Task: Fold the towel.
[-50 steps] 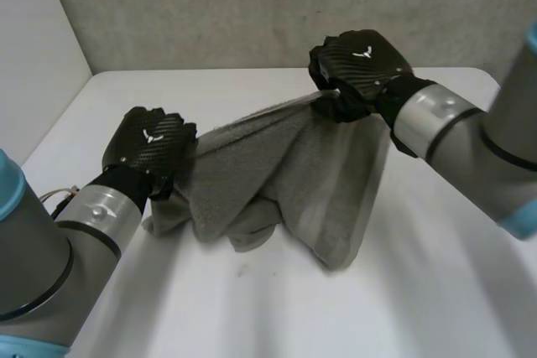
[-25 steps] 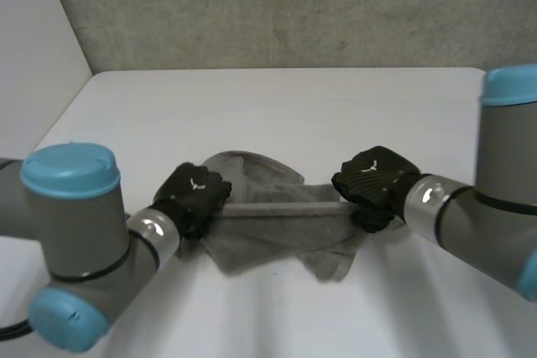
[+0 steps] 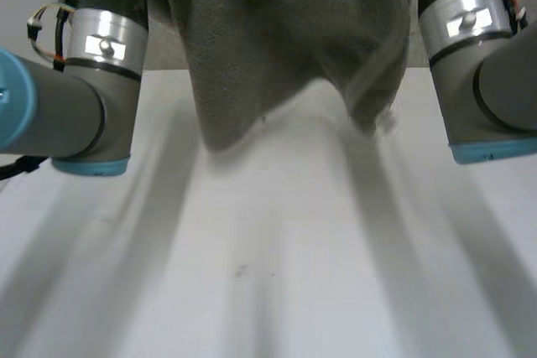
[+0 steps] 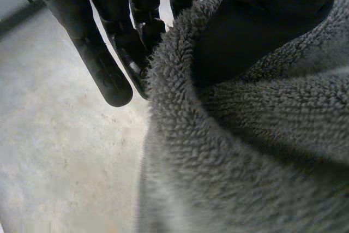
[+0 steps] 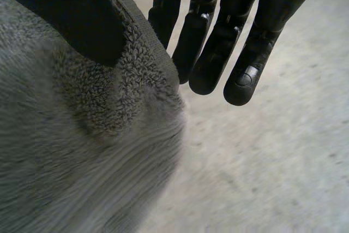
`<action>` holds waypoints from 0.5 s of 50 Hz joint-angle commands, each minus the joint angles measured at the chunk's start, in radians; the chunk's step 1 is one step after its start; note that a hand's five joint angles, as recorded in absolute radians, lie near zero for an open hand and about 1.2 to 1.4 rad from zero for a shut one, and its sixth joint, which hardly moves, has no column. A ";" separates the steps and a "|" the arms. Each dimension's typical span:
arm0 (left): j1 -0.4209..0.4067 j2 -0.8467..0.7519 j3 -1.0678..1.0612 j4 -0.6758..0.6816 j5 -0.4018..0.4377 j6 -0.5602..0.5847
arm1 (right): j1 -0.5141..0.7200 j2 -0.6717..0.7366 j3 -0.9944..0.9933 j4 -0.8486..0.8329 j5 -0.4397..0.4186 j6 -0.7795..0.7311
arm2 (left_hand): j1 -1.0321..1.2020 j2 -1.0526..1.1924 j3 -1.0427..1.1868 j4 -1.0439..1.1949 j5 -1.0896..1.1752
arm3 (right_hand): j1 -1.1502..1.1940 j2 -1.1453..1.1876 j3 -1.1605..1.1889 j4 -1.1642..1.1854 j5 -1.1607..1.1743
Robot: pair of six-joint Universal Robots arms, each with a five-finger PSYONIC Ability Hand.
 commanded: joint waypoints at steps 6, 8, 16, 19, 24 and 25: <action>-0.021 0.050 -0.307 -0.472 -0.013 0.088 | -0.001 0.028 0.158 0.570 -0.063 -0.169 | 0.199 0.179 0.180 0.179 0.180 | 0.283 0.219 0.205 0.200 0.266; -0.054 0.030 -0.392 -0.522 -0.014 0.147 | -0.001 0.072 0.201 0.724 -0.059 -0.221 | 0.199 0.179 0.180 0.179 0.180 | 0.283 0.219 0.205 0.200 0.266; -0.140 -0.073 -0.451 -0.621 -0.071 0.177 | -0.013 0.094 0.323 0.773 -0.066 -0.229 | 0.199 0.179 0.180 0.179 0.180 | 0.283 0.219 0.205 0.200 0.266; -0.149 -0.070 -0.452 -0.631 -0.086 0.174 | -0.018 0.082 0.366 0.716 -0.066 -0.220 | 0.199 0.179 0.180 0.179 0.180 | 0.283 0.219 0.205 0.200 0.266; -0.209 -0.050 -0.451 -0.641 -0.097 0.146 | -0.048 0.034 0.446 0.635 -0.066 -0.209 | 0.162 0.141 0.143 0.142 0.142 | 0.283 0.219 0.205 0.200 0.266; -0.221 -0.037 -0.451 -0.641 -0.097 0.135 | -0.064 0.010 0.477 0.612 -0.066 -0.204 | -0.048 -0.068 -0.067 -0.068 -0.067 | 0.283 0.219 0.205 0.200 0.266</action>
